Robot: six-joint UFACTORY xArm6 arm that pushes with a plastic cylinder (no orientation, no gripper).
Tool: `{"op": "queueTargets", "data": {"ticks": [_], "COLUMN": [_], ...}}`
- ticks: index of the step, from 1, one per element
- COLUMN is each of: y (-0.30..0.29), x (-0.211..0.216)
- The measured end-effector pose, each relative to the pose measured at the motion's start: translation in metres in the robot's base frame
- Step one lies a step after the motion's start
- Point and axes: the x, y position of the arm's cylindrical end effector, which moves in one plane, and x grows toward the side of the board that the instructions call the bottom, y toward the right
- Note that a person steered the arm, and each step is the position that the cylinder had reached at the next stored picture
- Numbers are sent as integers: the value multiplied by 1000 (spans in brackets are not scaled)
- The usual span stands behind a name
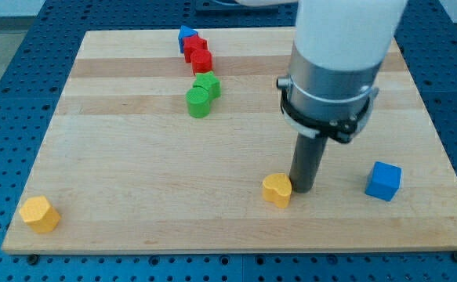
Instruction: Push the yellow heart to the right of the yellow hexagon
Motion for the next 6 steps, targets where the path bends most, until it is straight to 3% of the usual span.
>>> {"op": "queueTargets", "data": {"ticks": [2, 4, 6], "y": [-27, 18, -16], "x": [-7, 2, 7]}}
